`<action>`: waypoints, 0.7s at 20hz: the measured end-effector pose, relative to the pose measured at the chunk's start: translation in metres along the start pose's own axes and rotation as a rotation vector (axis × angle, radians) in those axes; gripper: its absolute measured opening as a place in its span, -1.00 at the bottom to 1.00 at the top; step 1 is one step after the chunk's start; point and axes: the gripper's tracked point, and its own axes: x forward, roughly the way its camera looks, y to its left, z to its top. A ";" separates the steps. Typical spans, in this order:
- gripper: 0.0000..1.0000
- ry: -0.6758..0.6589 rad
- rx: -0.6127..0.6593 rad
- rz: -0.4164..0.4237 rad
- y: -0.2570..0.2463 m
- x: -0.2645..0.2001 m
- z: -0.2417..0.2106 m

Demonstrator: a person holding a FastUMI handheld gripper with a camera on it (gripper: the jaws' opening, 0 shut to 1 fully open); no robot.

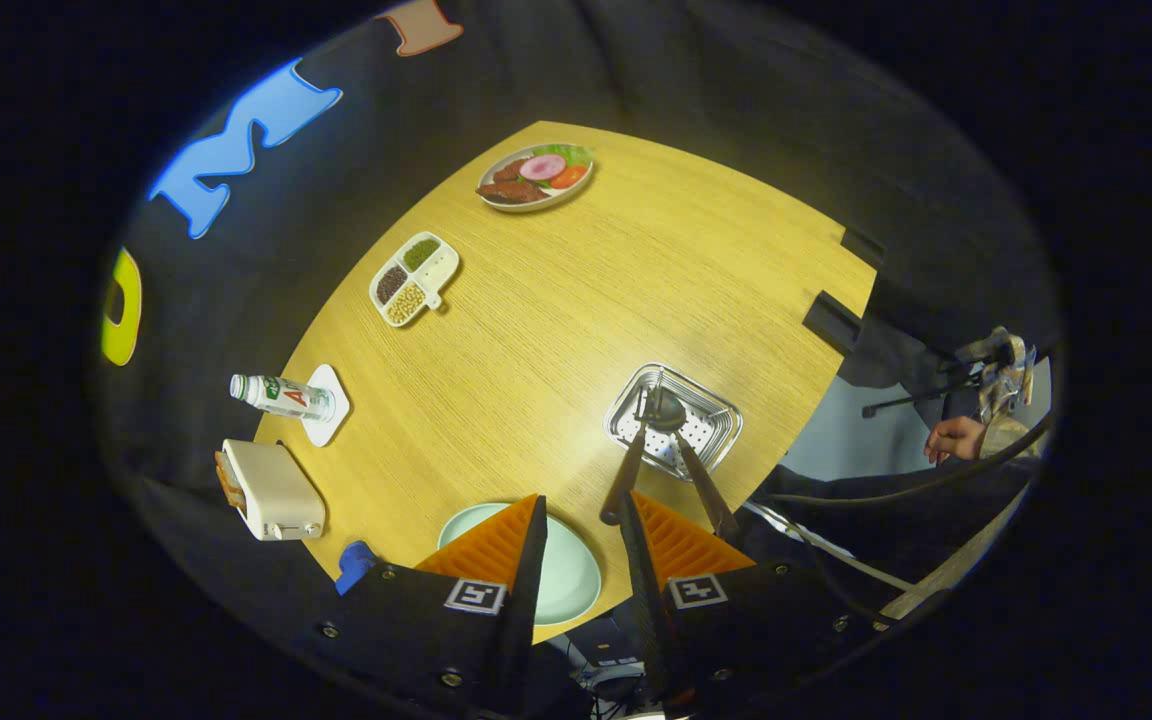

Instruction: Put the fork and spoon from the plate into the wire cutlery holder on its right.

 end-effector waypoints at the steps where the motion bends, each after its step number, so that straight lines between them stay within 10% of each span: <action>1: -0.11 -0.030 -0.024 0.004 0.001 -0.004 0.005; 14: -0.11 -0.781 -0.492 0.179 0.056 -0.111 0.101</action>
